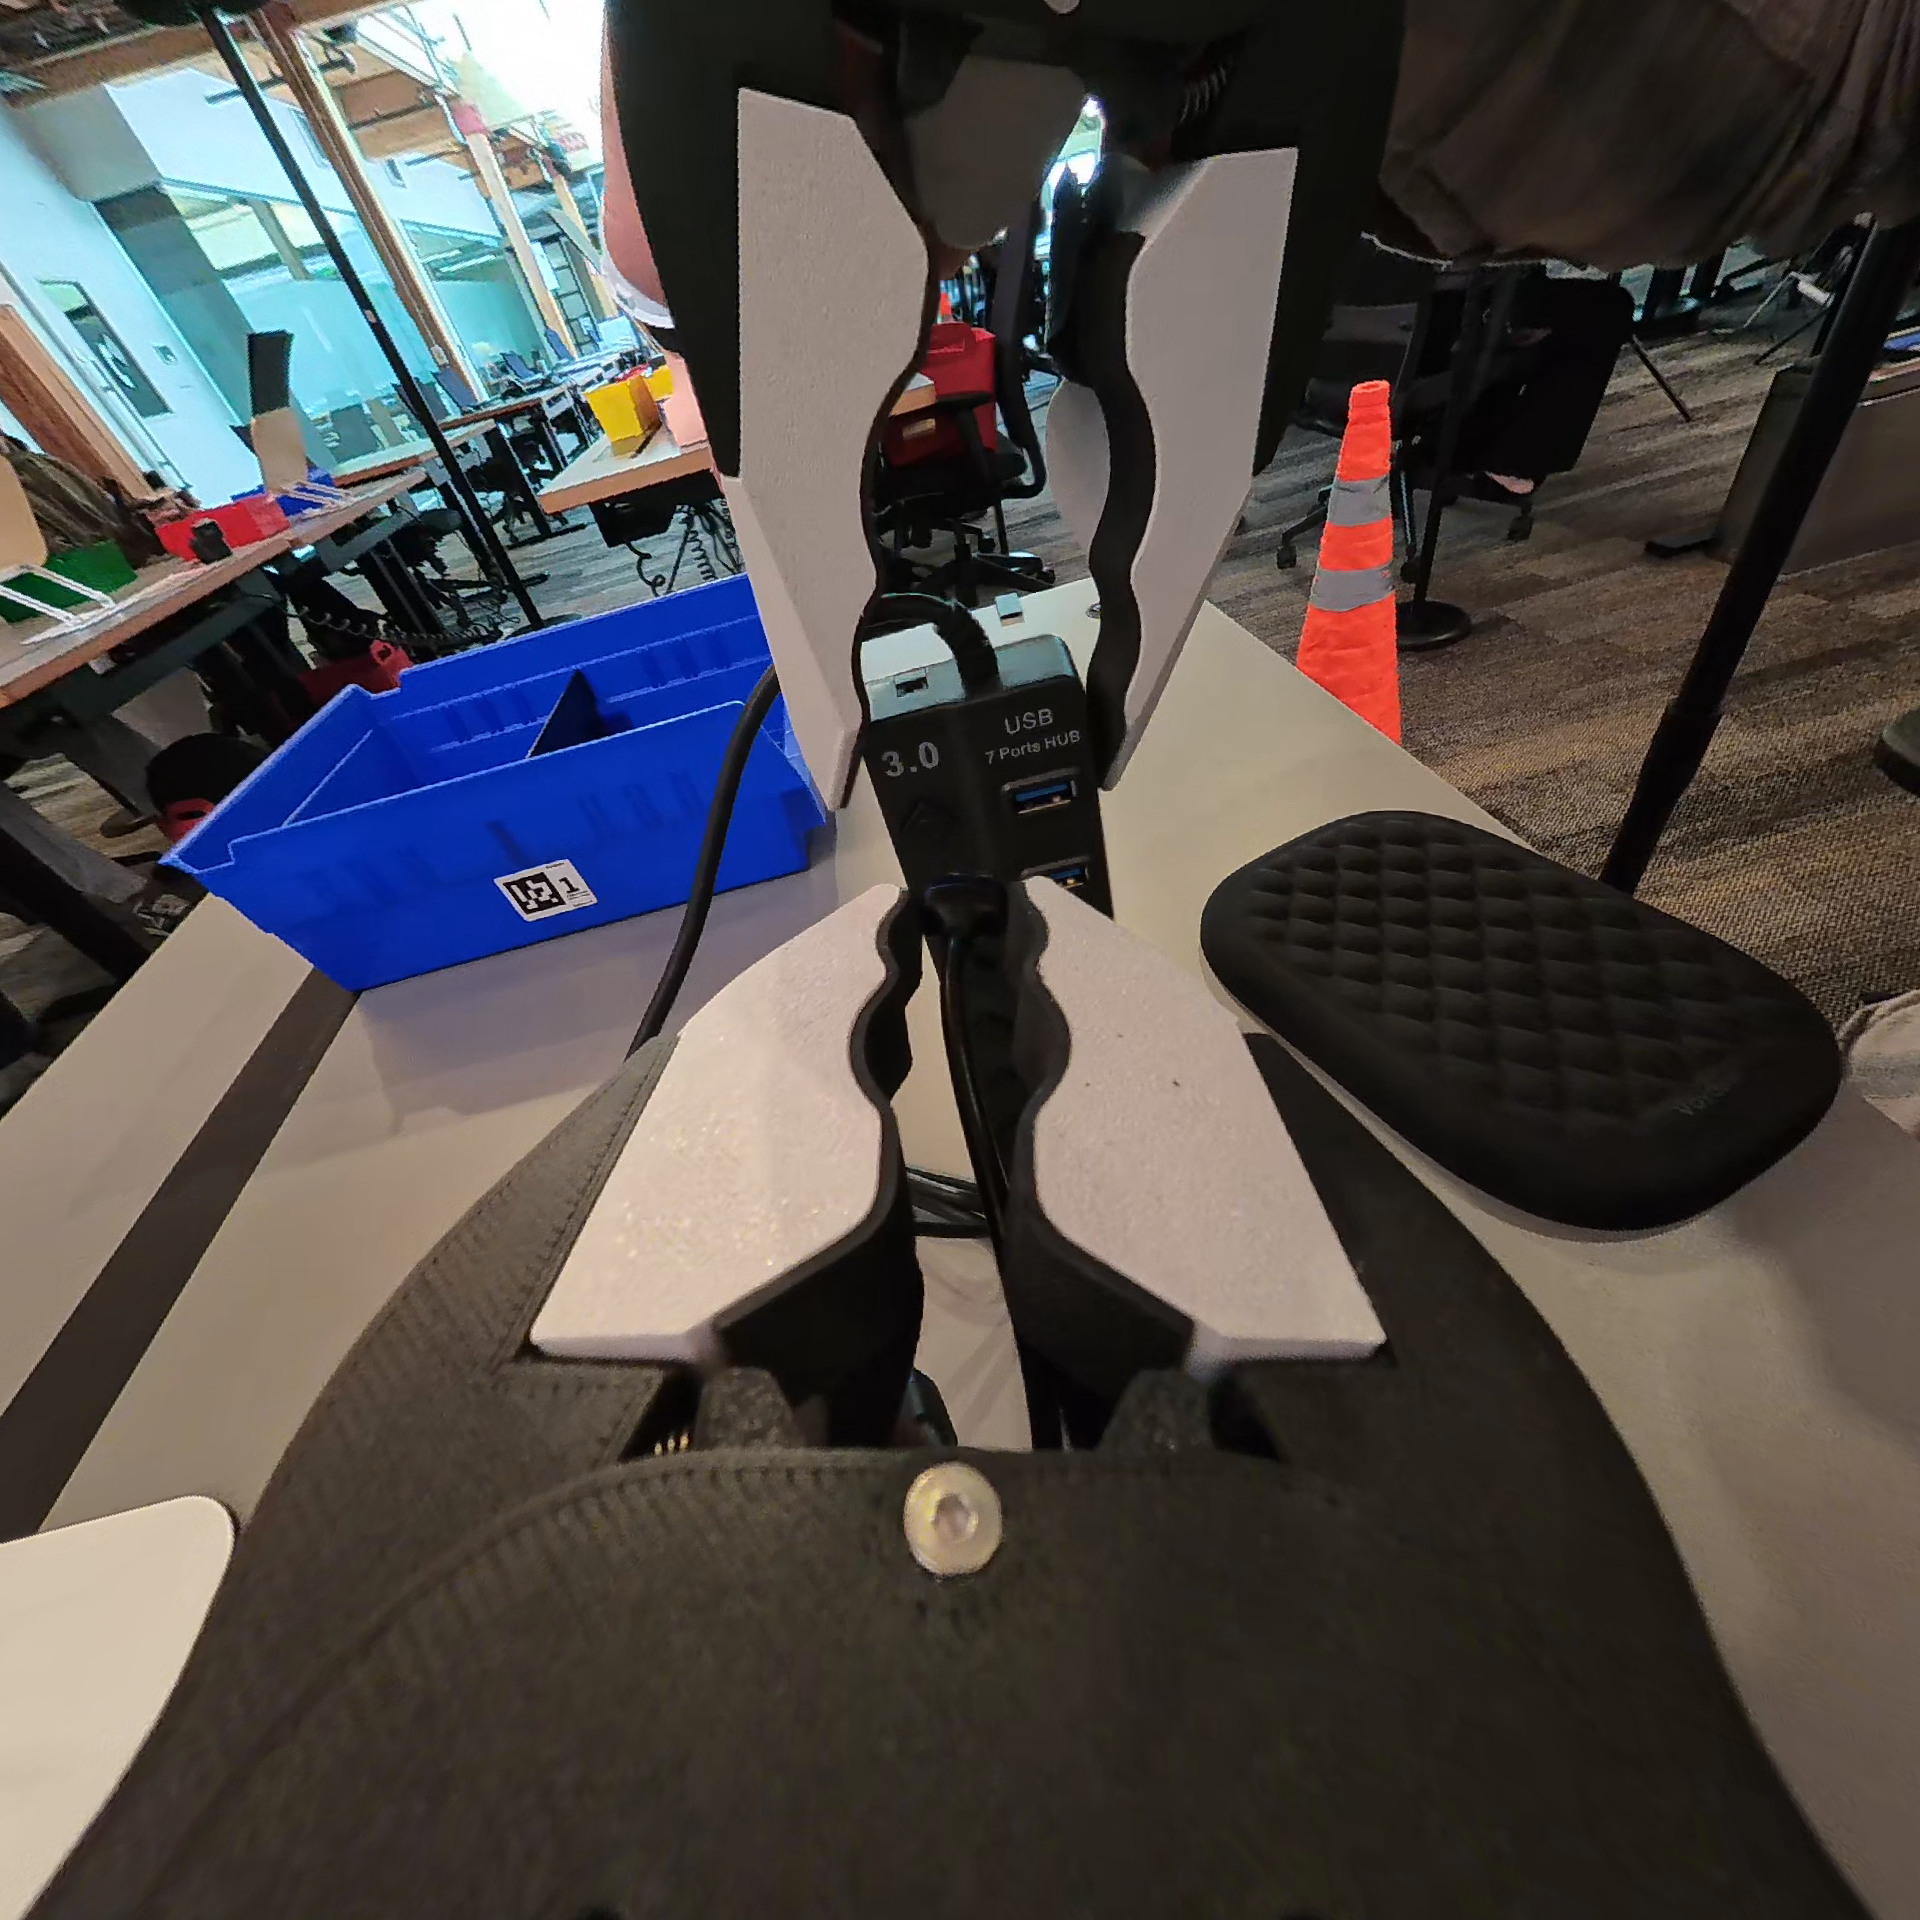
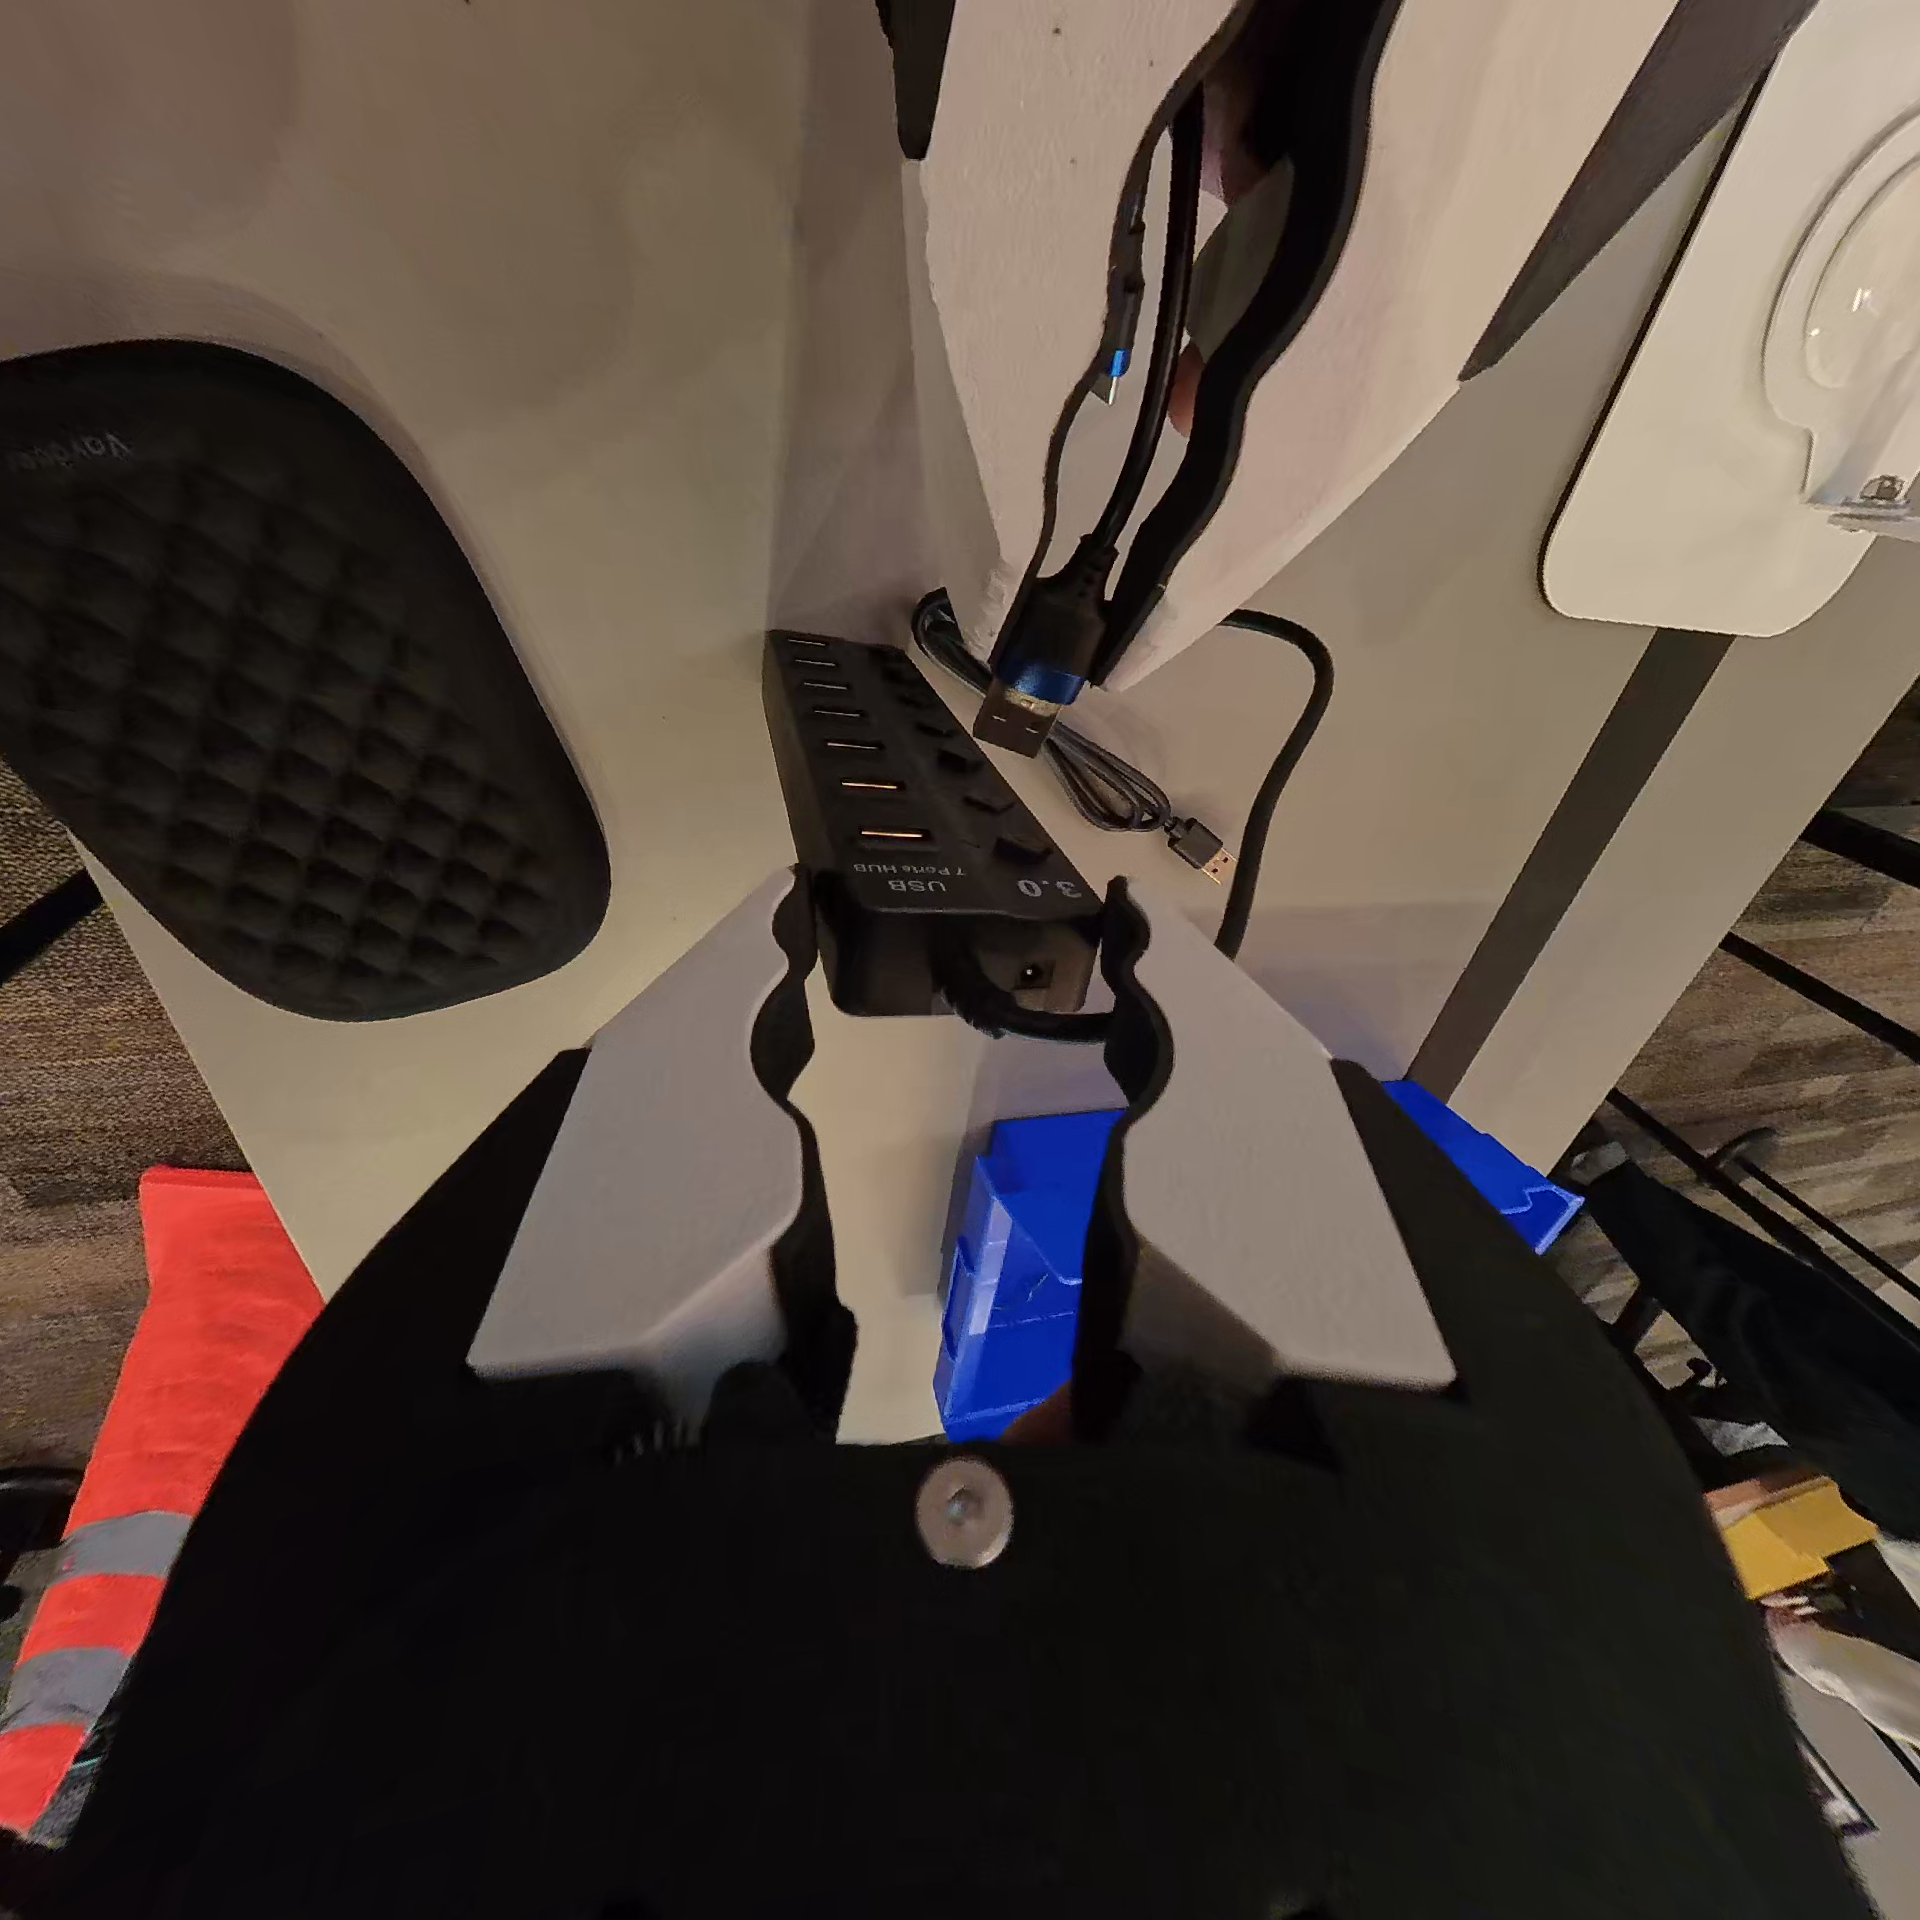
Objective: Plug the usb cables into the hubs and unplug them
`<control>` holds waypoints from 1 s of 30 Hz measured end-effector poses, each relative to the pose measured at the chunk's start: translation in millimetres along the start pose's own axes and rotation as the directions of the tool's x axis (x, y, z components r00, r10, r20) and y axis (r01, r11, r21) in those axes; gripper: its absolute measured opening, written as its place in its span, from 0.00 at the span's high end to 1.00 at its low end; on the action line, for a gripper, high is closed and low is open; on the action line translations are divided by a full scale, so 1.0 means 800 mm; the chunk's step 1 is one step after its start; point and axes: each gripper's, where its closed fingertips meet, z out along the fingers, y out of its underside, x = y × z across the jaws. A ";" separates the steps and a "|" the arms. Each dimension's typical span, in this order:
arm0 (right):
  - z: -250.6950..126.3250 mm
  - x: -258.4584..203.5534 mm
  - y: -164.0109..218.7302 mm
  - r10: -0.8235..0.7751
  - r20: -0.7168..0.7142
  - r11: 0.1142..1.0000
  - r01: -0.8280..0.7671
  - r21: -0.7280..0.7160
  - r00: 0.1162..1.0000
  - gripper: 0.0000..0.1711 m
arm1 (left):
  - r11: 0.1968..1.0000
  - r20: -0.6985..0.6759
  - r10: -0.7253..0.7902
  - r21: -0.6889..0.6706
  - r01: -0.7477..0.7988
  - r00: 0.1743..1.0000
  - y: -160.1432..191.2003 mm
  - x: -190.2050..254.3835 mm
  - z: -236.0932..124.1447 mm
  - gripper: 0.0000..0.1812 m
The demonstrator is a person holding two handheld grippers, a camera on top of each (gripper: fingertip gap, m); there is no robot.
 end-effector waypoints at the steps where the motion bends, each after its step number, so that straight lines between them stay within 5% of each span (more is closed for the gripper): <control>1: 0.000 0.000 0.000 -0.004 -0.003 1.000 0.004 0.000 1.000 0.69 | 1.000 0.000 -0.001 0.001 0.001 1.000 0.000 0.000 0.000 0.91; 19: 0.001 0.002 0.003 0.050 -0.010 0.999 -0.050 -0.015 0.999 0.53 | 1.000 -0.013 0.003 -0.008 -0.004 1.000 0.003 0.004 0.006 0.91; 30: -0.009 -0.002 -0.011 0.016 -0.017 0.999 -0.015 0.041 1.000 0.55 | 1.000 -0.023 0.004 -0.011 -0.005 1.000 0.005 0.009 0.012 0.91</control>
